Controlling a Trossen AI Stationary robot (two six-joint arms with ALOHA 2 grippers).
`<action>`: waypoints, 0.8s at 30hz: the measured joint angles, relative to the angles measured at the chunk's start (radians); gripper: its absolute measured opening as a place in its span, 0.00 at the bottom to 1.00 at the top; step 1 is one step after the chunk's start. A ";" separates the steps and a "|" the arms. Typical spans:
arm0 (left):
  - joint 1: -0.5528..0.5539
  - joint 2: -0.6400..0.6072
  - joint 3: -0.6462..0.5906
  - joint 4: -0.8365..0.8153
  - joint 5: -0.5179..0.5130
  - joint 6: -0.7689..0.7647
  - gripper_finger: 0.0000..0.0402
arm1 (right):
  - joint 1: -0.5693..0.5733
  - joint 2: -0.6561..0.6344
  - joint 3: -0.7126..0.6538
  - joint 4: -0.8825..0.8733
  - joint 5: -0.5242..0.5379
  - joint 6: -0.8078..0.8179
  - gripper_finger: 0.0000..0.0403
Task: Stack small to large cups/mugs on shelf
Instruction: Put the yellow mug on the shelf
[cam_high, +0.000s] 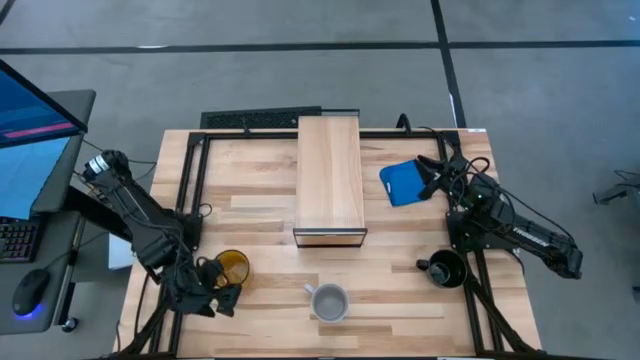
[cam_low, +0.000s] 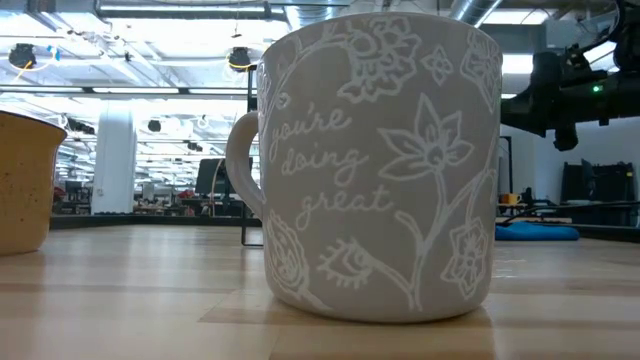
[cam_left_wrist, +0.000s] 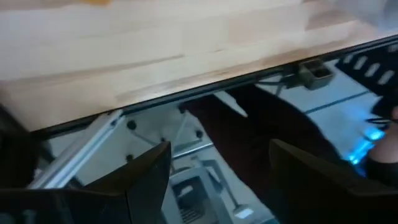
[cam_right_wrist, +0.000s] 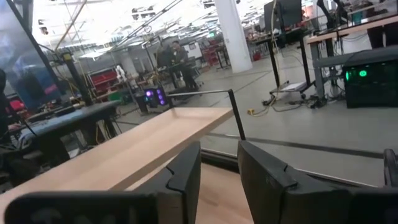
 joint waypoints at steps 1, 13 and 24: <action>0.000 0.009 0.000 -0.002 -0.006 0.000 0.66 | 0.000 0.000 0.000 0.000 0.000 0.000 0.32; 0.040 0.142 0.001 -0.120 0.074 -0.009 0.66 | 0.000 0.000 0.000 -0.003 0.000 -0.048 0.32; 0.044 0.187 0.001 -0.255 0.112 0.003 0.66 | 0.000 0.000 0.000 -0.003 0.000 -0.048 0.32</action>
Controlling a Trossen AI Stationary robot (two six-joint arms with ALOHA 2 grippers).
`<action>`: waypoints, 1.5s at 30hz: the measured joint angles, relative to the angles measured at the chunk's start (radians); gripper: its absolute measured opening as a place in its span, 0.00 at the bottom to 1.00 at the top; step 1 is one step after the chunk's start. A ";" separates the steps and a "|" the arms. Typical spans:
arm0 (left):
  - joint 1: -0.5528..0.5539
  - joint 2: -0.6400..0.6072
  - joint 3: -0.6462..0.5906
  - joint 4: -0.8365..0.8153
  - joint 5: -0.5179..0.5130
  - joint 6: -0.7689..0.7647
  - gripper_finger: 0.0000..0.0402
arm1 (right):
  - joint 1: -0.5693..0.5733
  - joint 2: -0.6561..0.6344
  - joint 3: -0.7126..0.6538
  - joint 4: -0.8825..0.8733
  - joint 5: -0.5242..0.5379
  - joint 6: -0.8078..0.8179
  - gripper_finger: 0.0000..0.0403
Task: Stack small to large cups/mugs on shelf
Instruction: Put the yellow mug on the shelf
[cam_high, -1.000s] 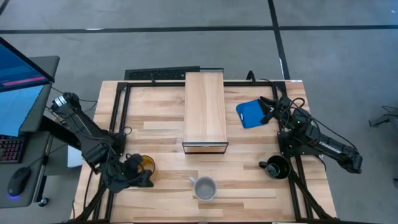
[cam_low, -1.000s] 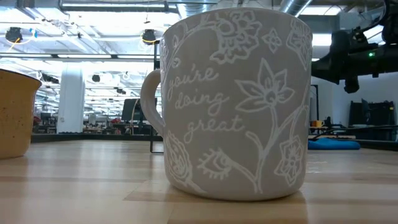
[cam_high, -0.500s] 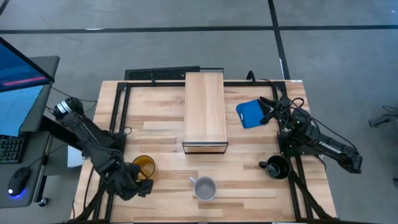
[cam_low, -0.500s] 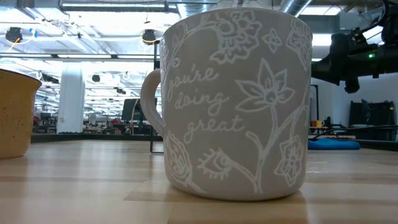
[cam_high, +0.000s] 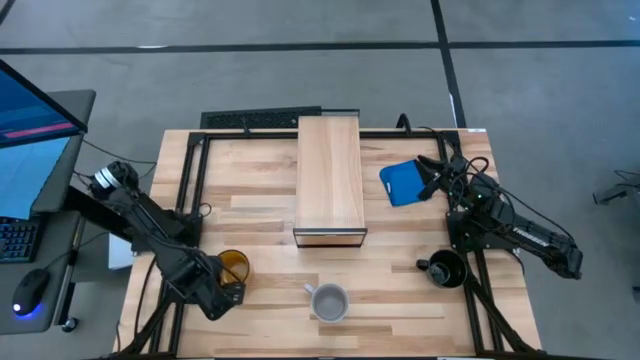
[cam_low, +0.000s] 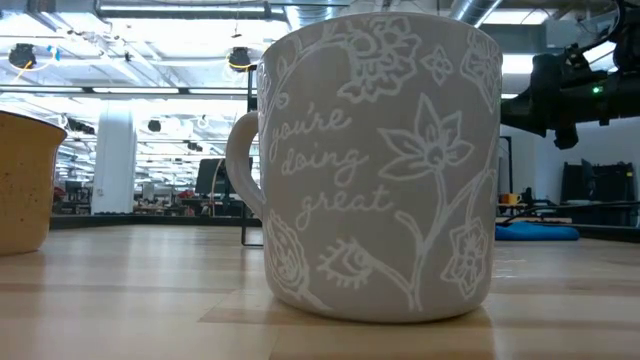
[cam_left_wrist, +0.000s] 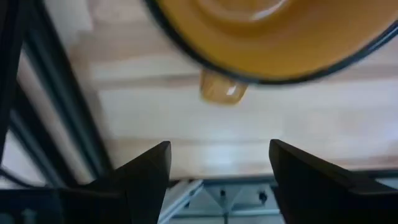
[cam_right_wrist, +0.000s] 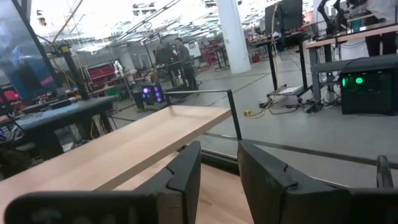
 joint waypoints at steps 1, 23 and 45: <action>0.002 0.005 0.000 -0.007 -0.009 0.007 0.66 | 0.000 0.000 0.000 0.000 0.000 0.000 0.32; 0.014 0.072 -0.031 -0.021 -0.093 0.045 0.66 | 0.000 0.000 0.000 0.016 0.000 0.000 0.32; 0.017 0.071 -0.031 0.073 -0.211 0.202 0.66 | 0.000 0.000 0.000 0.014 0.000 -0.001 0.32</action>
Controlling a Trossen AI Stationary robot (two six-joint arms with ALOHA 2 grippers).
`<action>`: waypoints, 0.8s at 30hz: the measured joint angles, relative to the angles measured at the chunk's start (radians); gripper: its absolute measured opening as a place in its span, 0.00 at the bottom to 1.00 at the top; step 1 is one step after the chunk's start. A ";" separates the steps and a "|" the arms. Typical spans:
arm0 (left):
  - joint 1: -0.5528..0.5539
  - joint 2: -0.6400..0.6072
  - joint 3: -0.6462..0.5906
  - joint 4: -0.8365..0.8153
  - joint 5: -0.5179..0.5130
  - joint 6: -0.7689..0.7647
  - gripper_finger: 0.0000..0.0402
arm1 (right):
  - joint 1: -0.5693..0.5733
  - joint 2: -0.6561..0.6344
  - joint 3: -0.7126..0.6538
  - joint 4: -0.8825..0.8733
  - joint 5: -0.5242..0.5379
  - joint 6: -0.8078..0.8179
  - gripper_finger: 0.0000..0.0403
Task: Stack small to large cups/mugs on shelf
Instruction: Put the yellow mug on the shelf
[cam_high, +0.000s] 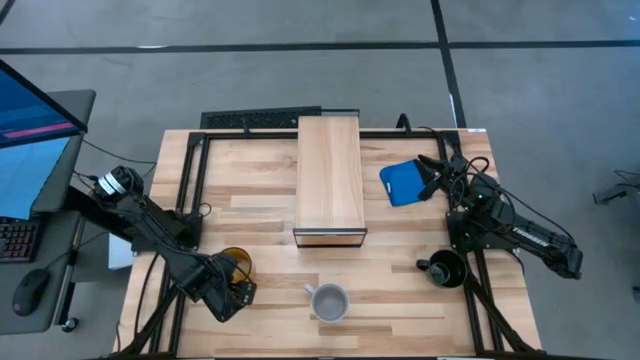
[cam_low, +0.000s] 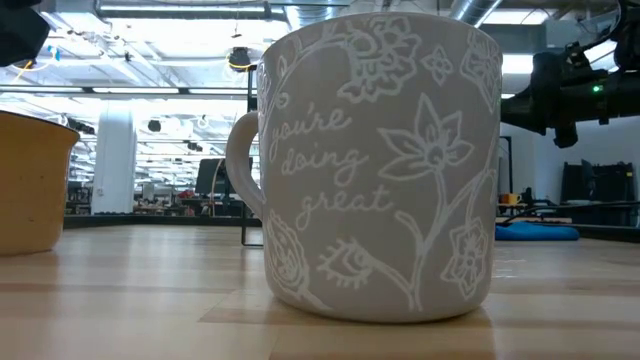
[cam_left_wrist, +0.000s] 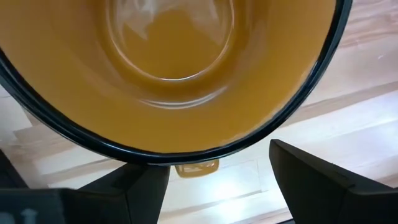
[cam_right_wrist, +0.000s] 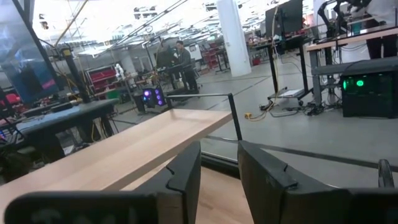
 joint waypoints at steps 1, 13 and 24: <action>0.000 0.000 0.000 -0.001 0.000 -0.001 0.66 | 0.000 0.000 0.000 0.000 0.000 0.000 0.32; 0.000 0.000 0.000 -0.032 0.000 -0.001 0.66 | 0.000 0.000 0.000 -0.001 0.000 0.000 0.32; 0.000 0.000 0.000 -0.081 0.001 -0.052 0.62 | 0.000 0.000 0.000 -0.001 0.000 0.000 0.32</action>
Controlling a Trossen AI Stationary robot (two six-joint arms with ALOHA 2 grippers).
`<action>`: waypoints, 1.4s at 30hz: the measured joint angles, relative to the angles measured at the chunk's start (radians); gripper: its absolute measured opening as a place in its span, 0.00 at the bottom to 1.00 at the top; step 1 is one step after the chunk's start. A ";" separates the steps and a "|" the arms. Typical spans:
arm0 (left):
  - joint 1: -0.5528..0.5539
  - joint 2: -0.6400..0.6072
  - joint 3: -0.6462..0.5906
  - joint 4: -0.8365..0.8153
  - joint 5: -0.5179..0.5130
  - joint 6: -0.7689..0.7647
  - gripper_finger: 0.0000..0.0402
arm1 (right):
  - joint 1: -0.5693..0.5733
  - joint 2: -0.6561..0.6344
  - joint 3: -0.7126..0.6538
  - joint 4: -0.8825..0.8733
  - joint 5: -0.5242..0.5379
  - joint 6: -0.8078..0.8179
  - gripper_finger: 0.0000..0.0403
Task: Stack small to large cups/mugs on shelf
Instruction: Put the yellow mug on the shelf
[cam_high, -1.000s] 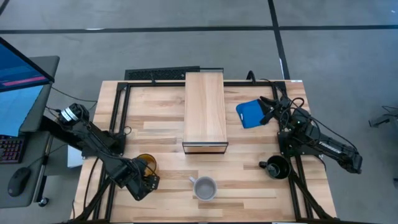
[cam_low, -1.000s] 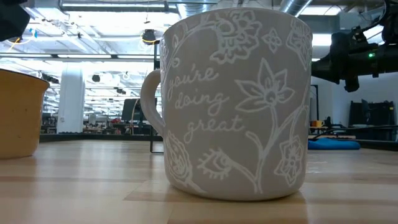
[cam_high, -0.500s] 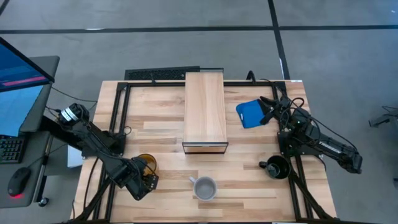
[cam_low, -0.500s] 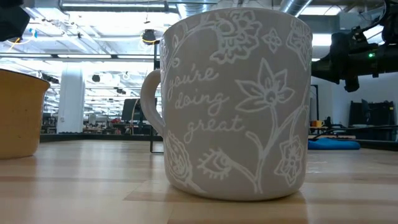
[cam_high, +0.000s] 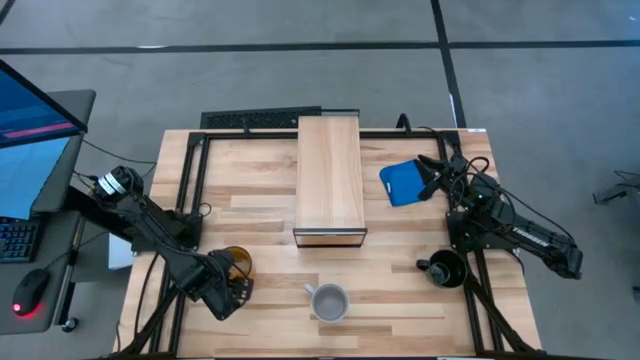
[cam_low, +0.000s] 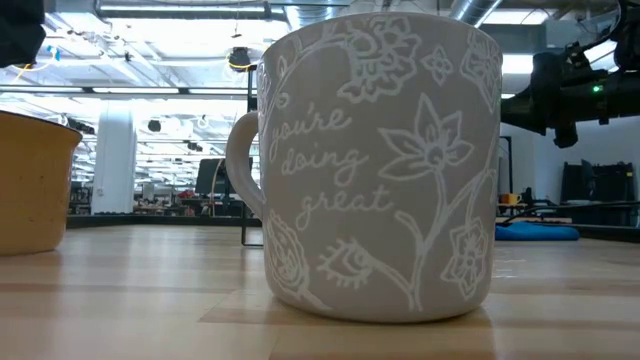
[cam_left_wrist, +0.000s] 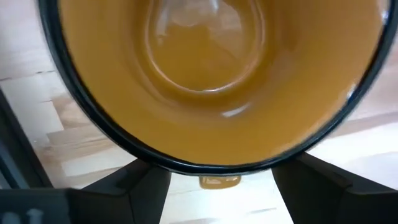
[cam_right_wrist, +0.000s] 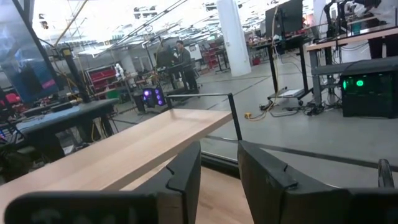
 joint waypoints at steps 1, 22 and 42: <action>0.000 0.000 0.000 -0.006 0.001 -0.001 0.61 | 0.000 0.000 0.000 0.000 0.000 0.000 0.32; 0.031 0.000 0.000 -0.121 0.000 0.006 0.40 | 0.000 0.000 0.000 0.000 0.000 0.000 0.32; 0.048 0.000 0.000 -0.148 -0.035 0.006 0.23 | 0.000 0.000 0.000 0.000 0.000 0.000 0.32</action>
